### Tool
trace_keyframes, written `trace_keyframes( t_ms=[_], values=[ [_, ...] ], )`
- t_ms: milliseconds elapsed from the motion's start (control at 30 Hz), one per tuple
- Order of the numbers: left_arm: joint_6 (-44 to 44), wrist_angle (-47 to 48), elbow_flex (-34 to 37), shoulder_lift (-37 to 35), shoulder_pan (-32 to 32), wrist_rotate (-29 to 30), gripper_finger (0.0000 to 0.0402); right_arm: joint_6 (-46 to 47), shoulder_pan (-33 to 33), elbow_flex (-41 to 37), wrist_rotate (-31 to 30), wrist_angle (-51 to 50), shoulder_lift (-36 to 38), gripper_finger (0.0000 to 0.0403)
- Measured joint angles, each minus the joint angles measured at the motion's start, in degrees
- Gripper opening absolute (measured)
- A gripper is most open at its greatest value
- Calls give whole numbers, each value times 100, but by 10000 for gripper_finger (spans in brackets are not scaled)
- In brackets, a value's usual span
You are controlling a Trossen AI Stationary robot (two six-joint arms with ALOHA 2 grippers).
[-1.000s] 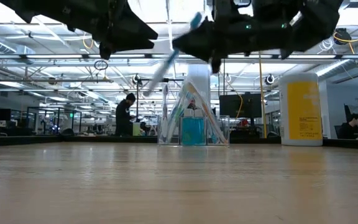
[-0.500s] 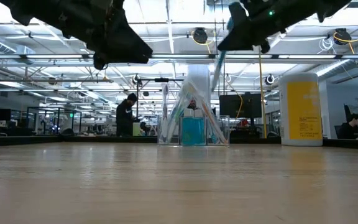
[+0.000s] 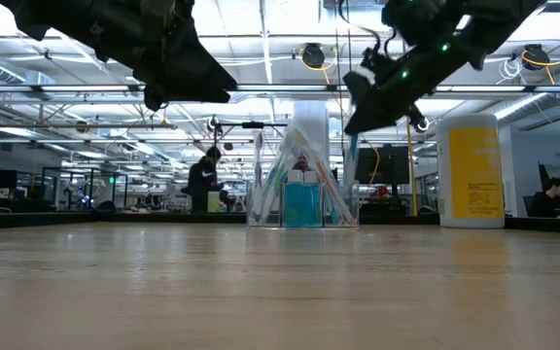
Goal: Pick & Place toothbrushing station
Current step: Put the blue toothbrush into the transparent organizer
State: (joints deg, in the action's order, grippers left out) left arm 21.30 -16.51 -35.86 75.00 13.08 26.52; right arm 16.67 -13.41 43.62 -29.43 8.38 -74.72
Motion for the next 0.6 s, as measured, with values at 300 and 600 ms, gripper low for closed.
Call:
trace_keyframes(
  t_ms=[300,600],
  values=[
    [-2,7,0,0,0,-3,150,87,-219,1,686,74,-649,43],
    [-17,46,0,0,0,-7,150,69,-235,0,697,73,-700,105]
  ],
)
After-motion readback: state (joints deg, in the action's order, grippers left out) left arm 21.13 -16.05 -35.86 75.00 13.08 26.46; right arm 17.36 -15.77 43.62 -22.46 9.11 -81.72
